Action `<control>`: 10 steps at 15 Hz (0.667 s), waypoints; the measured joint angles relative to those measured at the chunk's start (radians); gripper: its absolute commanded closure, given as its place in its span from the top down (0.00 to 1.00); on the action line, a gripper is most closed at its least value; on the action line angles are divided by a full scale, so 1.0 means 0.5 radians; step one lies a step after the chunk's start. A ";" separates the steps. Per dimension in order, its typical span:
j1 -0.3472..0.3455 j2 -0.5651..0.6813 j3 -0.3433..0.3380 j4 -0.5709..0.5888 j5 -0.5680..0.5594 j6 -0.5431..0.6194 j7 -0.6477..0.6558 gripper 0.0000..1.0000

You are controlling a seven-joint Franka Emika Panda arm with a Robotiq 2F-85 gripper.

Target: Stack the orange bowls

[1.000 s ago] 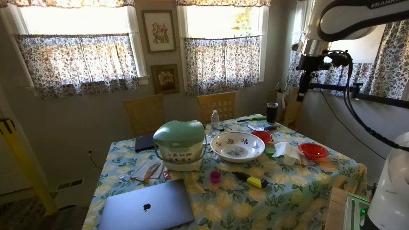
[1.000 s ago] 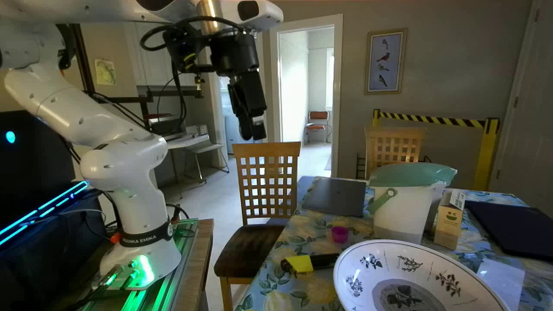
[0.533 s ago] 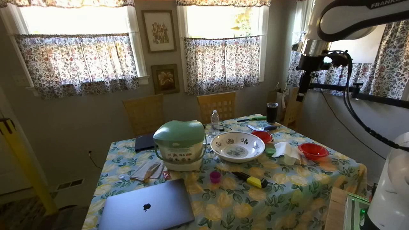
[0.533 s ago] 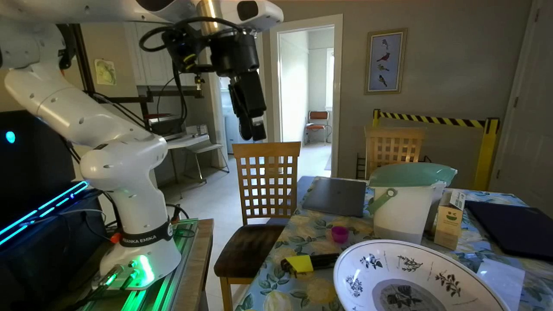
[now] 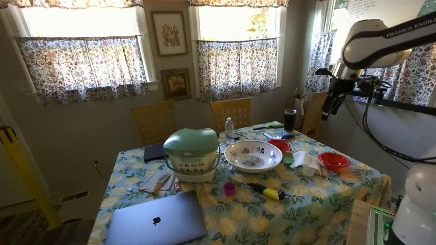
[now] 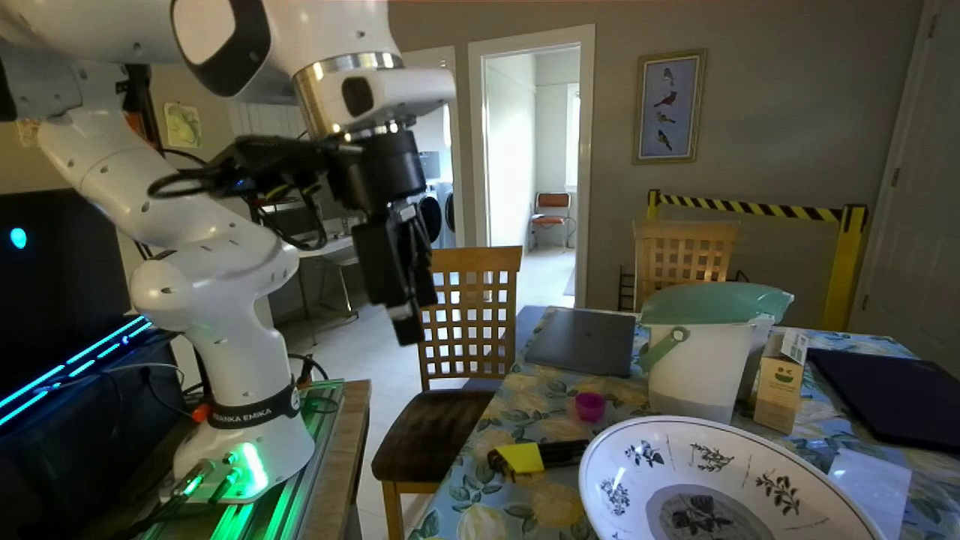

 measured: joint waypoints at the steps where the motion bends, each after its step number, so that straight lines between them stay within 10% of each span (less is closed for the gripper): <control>1: -0.065 0.023 -0.034 -0.067 -0.026 0.106 0.004 1.00; 10: -0.366 0.606 -0.220 -0.399 -0.263 1.126 0.011 1.00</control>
